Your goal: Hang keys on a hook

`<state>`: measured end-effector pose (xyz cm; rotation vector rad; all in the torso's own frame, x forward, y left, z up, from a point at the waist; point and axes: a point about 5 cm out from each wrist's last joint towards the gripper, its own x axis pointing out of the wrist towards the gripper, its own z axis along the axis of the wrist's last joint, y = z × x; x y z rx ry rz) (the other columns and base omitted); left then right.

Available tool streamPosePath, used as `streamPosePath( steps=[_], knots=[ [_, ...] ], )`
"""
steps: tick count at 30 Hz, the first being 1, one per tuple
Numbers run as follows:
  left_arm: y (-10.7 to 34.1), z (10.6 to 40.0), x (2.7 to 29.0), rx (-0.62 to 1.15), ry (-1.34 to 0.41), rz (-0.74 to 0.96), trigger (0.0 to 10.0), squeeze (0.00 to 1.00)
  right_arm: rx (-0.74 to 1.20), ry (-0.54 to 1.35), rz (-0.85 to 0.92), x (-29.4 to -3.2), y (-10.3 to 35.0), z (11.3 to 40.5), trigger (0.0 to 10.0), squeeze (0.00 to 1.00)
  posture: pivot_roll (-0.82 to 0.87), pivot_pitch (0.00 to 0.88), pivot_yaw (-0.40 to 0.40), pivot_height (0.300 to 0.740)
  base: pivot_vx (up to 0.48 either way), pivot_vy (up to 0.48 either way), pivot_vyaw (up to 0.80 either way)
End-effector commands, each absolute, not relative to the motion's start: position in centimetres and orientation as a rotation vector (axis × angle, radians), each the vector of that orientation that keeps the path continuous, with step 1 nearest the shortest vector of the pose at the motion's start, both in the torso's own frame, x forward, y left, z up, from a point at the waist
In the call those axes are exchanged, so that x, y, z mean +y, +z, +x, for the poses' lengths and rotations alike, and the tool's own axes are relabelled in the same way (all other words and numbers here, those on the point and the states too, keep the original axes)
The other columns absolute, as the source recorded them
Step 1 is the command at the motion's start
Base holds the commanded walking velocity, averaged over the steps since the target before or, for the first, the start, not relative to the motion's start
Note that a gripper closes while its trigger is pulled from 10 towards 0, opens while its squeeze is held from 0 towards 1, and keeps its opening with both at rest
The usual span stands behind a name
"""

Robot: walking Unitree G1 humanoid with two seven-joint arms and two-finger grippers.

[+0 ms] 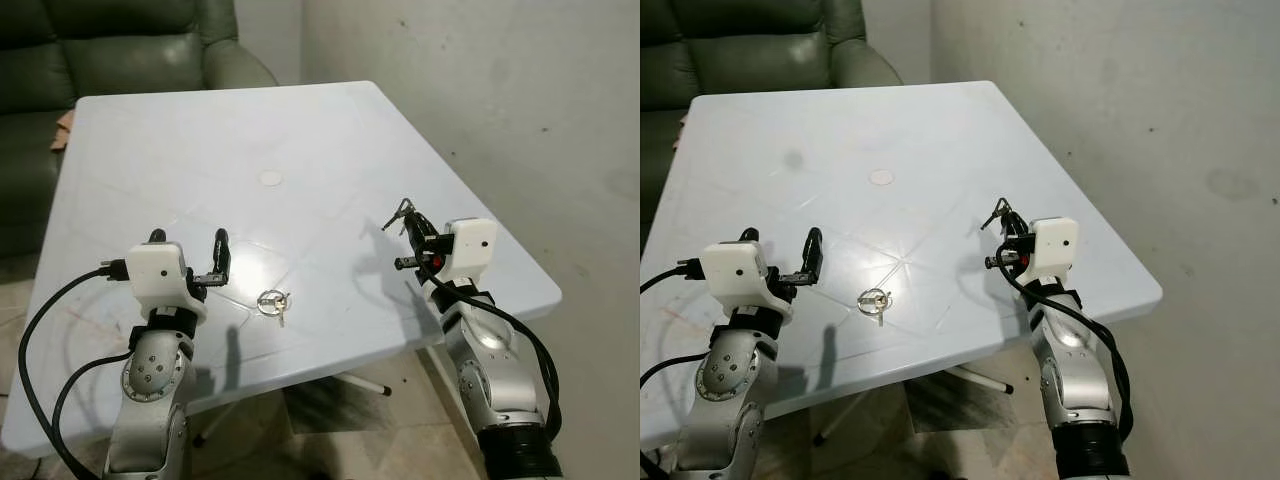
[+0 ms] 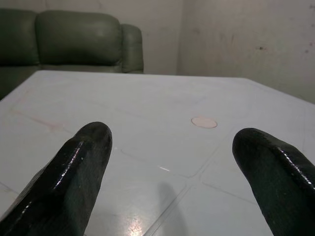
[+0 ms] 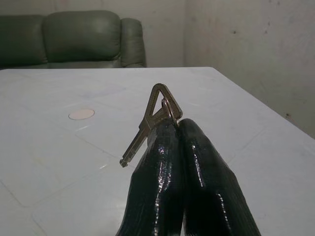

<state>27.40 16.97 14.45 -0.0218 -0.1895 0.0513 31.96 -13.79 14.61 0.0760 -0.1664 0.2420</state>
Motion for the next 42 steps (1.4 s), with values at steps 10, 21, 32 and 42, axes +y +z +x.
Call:
streamPosePath(
  steps=[10,21,32,42],
  knots=[
    [14.39,27.81,17.27,-0.188,0.075,-0.034,10.0,0.00,-0.148,0.235,0.070,-14.01,14.52,32.19,10.0,0.00,-0.03,0.067,-0.056,0.740,0.000,0.000,-0.76],
    [14.59,28.03,17.30,-0.205,0.084,-0.079,10.0,0.00,-0.146,0.241,0.067,-14.02,14.55,32.40,10.0,0.00,-0.03,0.046,-0.066,0.740,0.000,-0.260,-0.76],
    [14.47,28.04,17.08,-0.206,0.092,-0.073,10.0,0.00,-0.136,0.255,0.048,-14.29,14.39,32.40,10.0,0.00,-0.02,0.031,-0.081,0.740,0.000,0.000,-0.76],
    [14.28,27.98,16.89,-0.202,0.093,-0.077,10.0,0.00,-0.136,0.273,0.036,-14.29,14.42,32.50,10.0,0.00,-0.02,0.019,-0.090,0.740,0.000,0.000,-0.76]
  ],
)
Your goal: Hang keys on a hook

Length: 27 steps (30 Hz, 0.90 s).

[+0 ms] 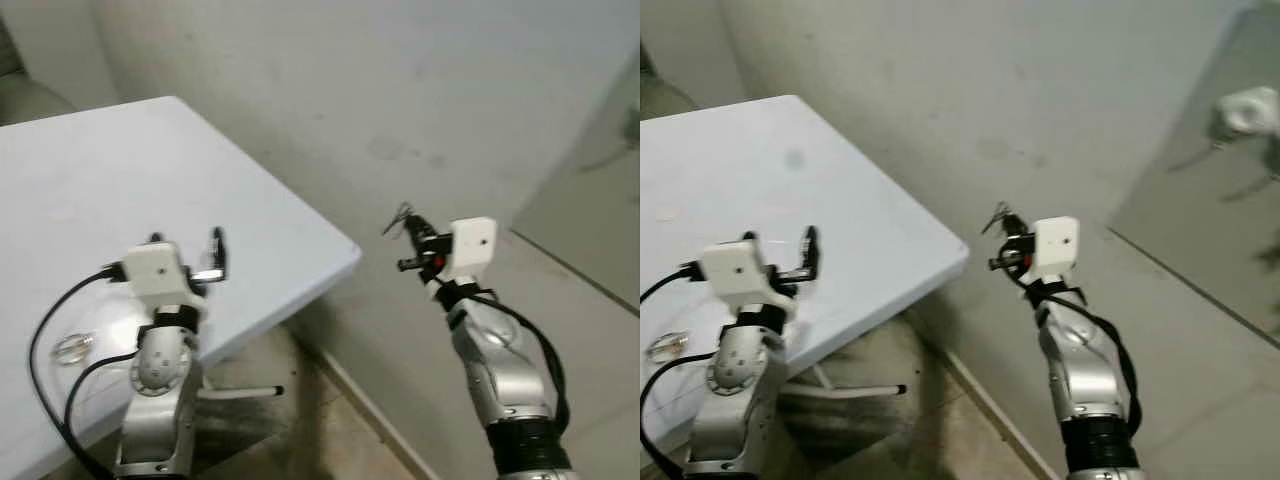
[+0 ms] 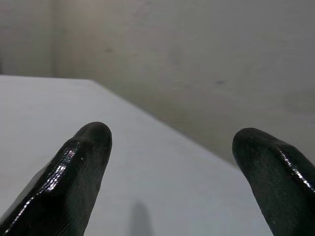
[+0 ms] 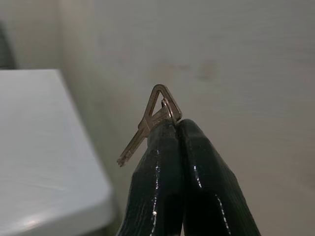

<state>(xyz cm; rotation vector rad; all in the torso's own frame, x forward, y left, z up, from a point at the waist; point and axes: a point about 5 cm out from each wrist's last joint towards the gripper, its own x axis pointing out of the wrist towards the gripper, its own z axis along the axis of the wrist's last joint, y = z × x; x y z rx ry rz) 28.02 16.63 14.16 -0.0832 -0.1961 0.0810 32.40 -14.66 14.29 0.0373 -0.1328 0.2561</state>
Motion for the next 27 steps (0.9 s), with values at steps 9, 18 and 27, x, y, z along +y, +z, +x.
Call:
streamPosePath(
  steps=[9,18,27],
  knots=[
    [13.94,27.82,16.25,-0.193,0.080,-0.084,10.0,0.00,-0.140,0.302,0.033,-14.57,14.25,32.19,10.0,0.00,-0.02,0.015,-0.093,0.740,0.000,0.000,-0.15],
    [13.71,27.57,15.97,-0.189,0.067,-0.100,10.0,0.00,-0.144,0.316,0.039,-14.81,14.30,32.08,10.0,0.00,-0.03,0.012,-0.096,0.740,0.000,0.000,0.00],
    [13.58,27.53,16.13,-0.177,0.058,-0.105,10.0,0.00,-0.152,0.322,0.026,-14.72,14.38,32.10,10.0,0.00,-0.02,0.000,-0.096,0.740,0.000,0.040,0.00]
  ],
)
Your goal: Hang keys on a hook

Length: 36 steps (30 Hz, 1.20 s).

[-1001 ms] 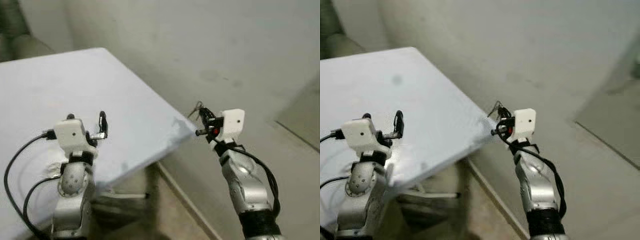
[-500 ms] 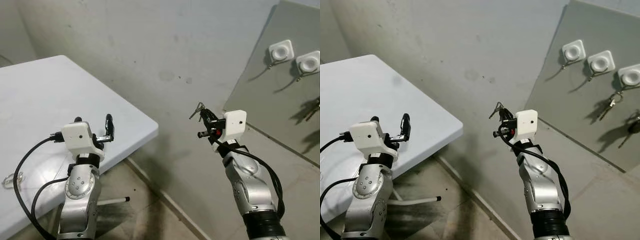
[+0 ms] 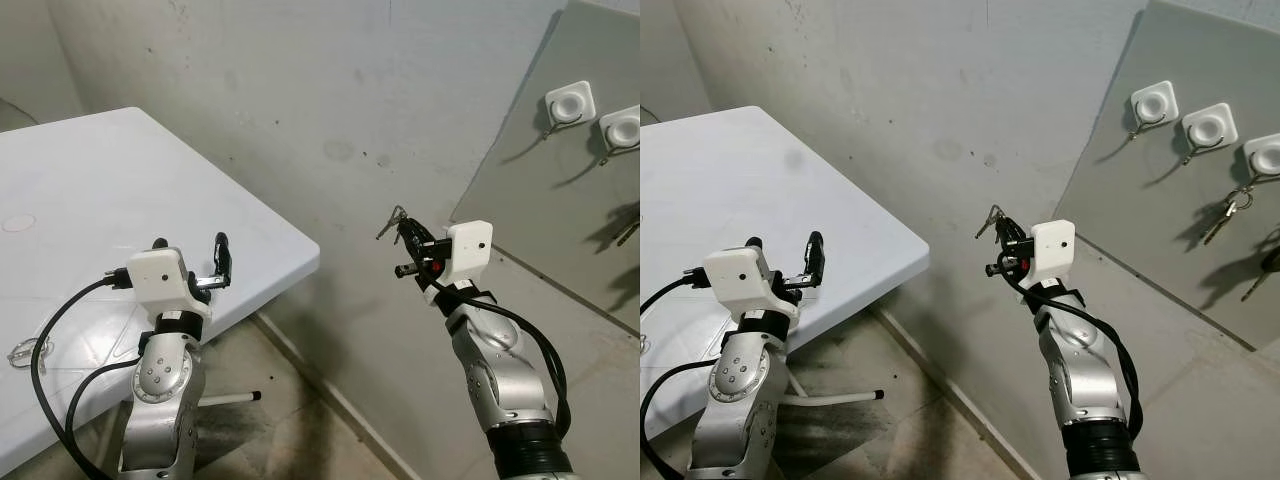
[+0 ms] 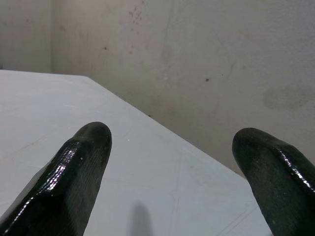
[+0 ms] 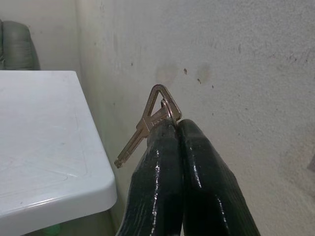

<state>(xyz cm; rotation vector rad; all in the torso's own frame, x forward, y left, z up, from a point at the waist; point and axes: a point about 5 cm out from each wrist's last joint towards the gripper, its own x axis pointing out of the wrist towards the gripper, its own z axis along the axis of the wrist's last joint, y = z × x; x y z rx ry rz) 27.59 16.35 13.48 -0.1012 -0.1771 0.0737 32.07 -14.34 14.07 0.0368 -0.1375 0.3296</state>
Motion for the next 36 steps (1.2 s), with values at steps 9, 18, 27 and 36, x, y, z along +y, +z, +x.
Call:
streamPosePath(
  steps=[9,18,27,36],
  knots=[
    [13.50,27.58,16.16,-0.167,0.057,-0.113,10.0,0.00,-0.138,0.325,0.021,-14.70,14.24,32.17,10.0,0.00,-0.02,0.000,-0.097,0.740,0.000,0.465,0.00],
    [13.48,27.51,16.22,-0.158,0.077,-0.121,10.0,0.00,-0.133,0.323,0.014,-14.76,14.15,32.12,10.0,0.00,-0.01,0.000,-0.096,0.740,0.000,0.102,0.00],
    [13.42,27.43,15.97,-0.158,0.073,-0.159,10.0,0.00,-0.131,0.327,0.014,-14.78,14.17,32.08,10.0,0.00,-0.01,0.003,-0.101,0.740,0.000,0.000,0.00],
    [13.44,27.36,16.07,-0.155,0.081,-0.144,10.0,0.00,-0.129,0.327,0.016,-14.79,14.17,32.07,10.0,0.00,-0.01,0.006,-0.102,0.740,0.000,0.000,0.00]
  ],
)
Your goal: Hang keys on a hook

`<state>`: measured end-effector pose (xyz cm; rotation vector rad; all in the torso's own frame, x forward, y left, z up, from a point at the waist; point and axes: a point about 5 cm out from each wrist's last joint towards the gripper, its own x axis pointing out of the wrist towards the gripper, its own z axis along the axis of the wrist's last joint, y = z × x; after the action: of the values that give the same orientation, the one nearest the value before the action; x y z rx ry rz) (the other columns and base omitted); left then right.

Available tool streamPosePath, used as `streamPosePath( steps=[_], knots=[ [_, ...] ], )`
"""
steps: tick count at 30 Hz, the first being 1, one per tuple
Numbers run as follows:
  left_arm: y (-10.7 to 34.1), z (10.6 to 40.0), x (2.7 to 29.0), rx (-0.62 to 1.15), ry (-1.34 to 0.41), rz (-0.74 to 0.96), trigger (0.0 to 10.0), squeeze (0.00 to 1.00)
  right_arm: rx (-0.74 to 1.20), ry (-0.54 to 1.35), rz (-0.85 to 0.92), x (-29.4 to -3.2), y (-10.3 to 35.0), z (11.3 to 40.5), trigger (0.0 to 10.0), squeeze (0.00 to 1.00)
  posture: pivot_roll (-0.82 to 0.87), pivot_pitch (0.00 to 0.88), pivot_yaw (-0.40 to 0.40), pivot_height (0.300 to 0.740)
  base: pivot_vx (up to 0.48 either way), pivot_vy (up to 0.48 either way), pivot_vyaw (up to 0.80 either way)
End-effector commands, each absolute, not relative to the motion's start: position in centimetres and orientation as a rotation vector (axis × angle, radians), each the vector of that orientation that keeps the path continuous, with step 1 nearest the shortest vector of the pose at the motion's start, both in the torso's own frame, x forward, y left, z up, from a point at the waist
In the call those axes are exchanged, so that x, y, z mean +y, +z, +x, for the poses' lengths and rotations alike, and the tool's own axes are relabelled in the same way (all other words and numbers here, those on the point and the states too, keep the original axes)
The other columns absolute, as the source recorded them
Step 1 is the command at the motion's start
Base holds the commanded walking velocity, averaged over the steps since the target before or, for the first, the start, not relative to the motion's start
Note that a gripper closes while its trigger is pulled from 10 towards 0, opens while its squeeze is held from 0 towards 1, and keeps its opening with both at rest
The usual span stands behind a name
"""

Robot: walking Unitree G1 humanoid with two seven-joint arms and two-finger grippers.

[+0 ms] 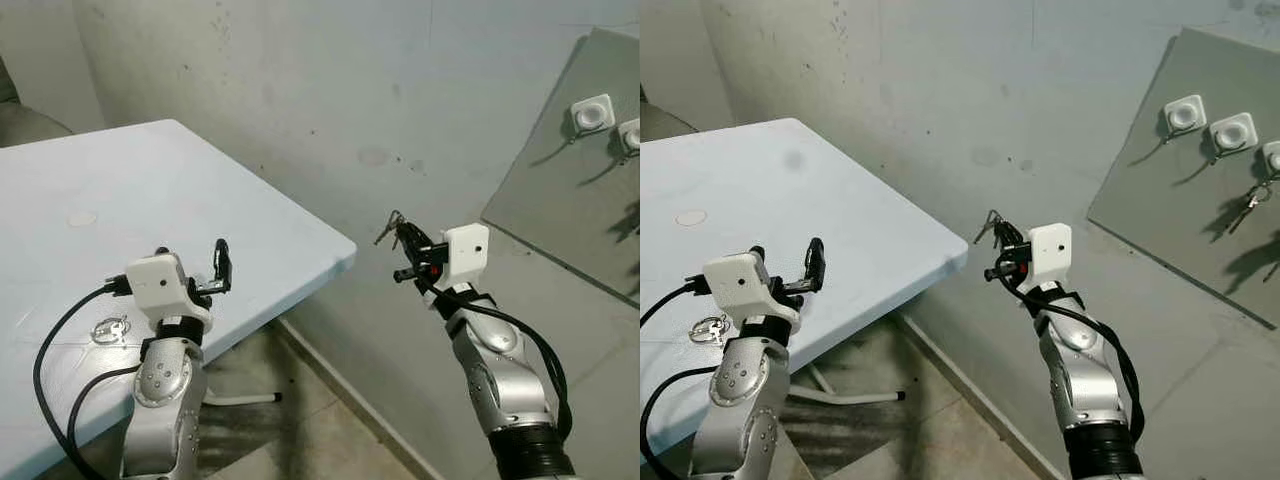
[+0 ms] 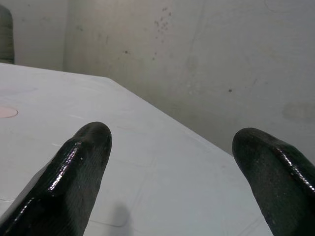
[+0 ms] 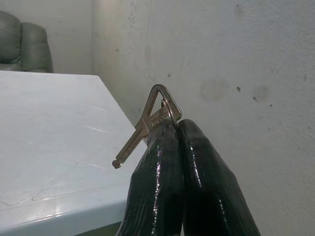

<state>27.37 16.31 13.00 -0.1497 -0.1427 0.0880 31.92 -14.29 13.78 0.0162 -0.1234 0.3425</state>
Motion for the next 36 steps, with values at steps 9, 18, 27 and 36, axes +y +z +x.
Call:
streamPosePath(
  steps=[9,18,27,36],
  knots=[
    [13.29,27.37,16.01,-0.134,0.077,-0.151,10.0,0.00,-0.123,0.326,0.014,-14.83,14.05,31.98,10.0,0.00,-0.02,0.008,-0.101,0.740,0.000,0.000,0.00],
    [13.22,27.39,15.96,-0.123,0.076,-0.157,10.0,0.00,-0.120,0.327,0.014,-14.80,13.98,31.97,10.0,0.00,-0.01,0.009,-0.100,0.740,0.083,0.000,0.00],
    [13.39,27.27,15.96,-0.139,0.080,-0.158,10.0,0.00,-0.117,0.329,0.015,-14.82,13.91,31.93,10.0,0.00,-0.01,0.012,-0.102,0.740,0.000,0.000,0.00],
    [13.37,27.25,15.98,-0.132,0.079,-0.153,10.0,0.00,-0.115,0.329,0.016,-14.80,13.90,31.93,10.0,0.00,-0.01,0.014,-0.104,0.740,0.000,0.000,0.00]
  ],
)
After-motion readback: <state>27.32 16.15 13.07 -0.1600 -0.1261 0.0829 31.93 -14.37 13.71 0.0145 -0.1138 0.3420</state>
